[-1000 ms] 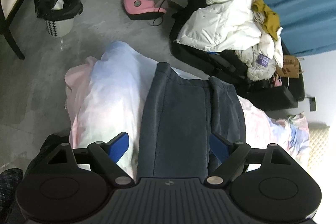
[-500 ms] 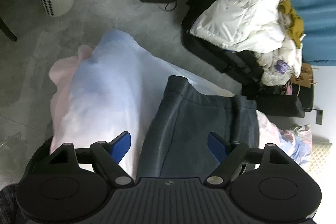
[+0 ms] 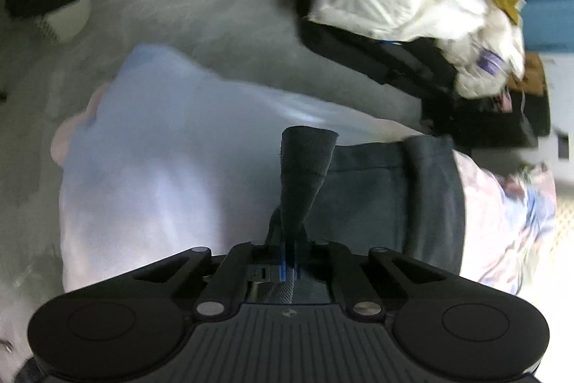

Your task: Fold clothes

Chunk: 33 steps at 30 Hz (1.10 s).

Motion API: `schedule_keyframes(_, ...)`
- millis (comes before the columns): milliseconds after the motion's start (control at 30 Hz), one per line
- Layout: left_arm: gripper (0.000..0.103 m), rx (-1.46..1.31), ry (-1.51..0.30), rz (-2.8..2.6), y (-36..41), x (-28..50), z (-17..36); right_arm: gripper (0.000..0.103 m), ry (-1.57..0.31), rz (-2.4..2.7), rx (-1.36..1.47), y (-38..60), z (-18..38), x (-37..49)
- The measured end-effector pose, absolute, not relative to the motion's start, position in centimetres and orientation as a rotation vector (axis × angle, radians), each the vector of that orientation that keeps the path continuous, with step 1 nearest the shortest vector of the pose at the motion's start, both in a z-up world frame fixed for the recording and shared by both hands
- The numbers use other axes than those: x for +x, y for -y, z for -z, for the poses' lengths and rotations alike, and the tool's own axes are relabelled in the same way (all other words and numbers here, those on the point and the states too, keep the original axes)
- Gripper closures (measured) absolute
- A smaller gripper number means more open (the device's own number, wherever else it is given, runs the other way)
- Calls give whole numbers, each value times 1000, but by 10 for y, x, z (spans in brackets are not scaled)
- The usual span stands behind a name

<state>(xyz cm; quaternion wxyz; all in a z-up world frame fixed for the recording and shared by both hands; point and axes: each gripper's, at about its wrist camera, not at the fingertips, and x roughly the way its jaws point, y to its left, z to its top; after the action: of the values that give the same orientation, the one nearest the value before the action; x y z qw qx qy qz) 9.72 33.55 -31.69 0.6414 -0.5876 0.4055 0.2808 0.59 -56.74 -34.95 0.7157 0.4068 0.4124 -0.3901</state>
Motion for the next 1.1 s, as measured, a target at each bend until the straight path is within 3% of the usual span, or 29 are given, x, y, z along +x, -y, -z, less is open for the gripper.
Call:
schedule_keyframes(267, 100, -1354, -805, -598, -344, 90, 246, 84, -738, 785, 1034, 589, 324, -17)
schedule_keyframes(467, 100, -1379, -813, -672, -341, 88, 252, 85, -783, 821, 1078, 599, 359, -39)
schedule_keyframes(667, 100, -1345, -850, -672, -342, 132, 242, 84, -800, 794, 1105, 597, 373, -9)
schedule_keyframes(1100, 100, -1320, -908, -632, -339, 291, 220, 85, -702, 738, 1156, 634, 340, 117)
